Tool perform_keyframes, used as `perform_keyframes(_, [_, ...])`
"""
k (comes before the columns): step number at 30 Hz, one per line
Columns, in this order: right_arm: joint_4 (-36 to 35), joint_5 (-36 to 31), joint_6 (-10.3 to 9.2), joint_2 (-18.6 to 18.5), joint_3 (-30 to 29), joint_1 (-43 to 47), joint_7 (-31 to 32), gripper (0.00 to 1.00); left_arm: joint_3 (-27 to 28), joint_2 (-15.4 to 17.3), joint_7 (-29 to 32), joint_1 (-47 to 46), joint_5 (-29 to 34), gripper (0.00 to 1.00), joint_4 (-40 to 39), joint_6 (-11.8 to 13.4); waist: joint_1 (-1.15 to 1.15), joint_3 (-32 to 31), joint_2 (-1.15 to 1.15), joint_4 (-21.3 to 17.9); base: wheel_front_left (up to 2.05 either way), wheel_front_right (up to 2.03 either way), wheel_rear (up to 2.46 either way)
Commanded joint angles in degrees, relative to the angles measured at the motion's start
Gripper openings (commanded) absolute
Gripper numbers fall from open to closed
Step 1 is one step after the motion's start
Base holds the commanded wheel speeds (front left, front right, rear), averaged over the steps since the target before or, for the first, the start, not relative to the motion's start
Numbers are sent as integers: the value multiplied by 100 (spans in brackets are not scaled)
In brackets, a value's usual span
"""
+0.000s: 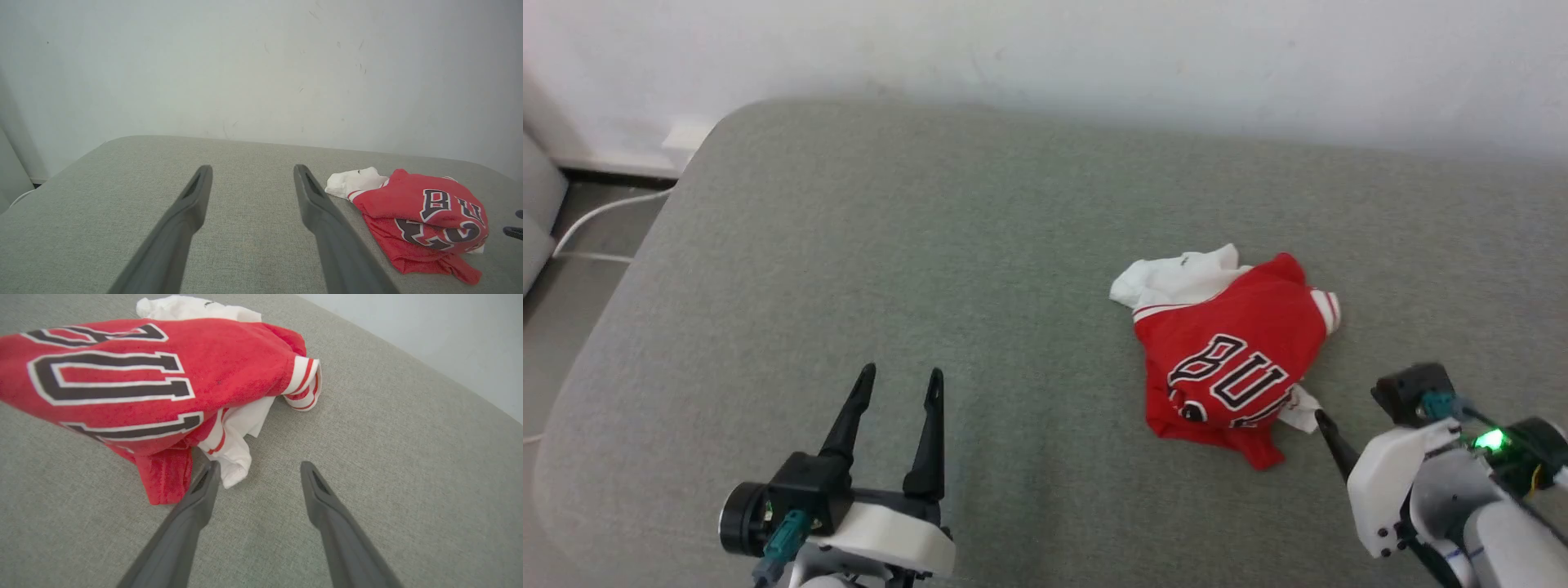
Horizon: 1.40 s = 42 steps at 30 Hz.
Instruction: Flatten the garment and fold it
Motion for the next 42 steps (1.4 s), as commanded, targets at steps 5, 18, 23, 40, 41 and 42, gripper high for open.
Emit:
perform_keyframes(5, [440,573,-11,-405,444,-575,589,100,117,-200,-27,-163,153,100,77,-156,-1,508,0,650,0,0,0])
perform_keyframes(18, [1508,1543,-11,-965,1434,-1351,1466,0,225,-484,-27,-274,407,100,262,-412,-1,648,0,887,0,0,0])
perform_keyframes(23, [1630,1283,-11,-926,1195,-1150,1184,0,336,-492,-27,-162,467,100,306,-494,-1,385,0,534,0,0,0])
perform_keyframes(40, [250,417,-11,-548,-343,211,523,100,315,-529,-27,-283,599,100,501,-785,-1,127,0,-1079,0,0,0])
perform_keyframes(41, [164,450,-11,-493,-363,209,373,100,280,-533,-27,-322,607,100,559,-808,-1,150,0,-1148,0,0,0])
perform_keyframes(42, [83,469,-11,-445,-397,214,239,100,237,-537,-27,-366,615,100,626,-835,-1,168,0,-1206,0,0,0])
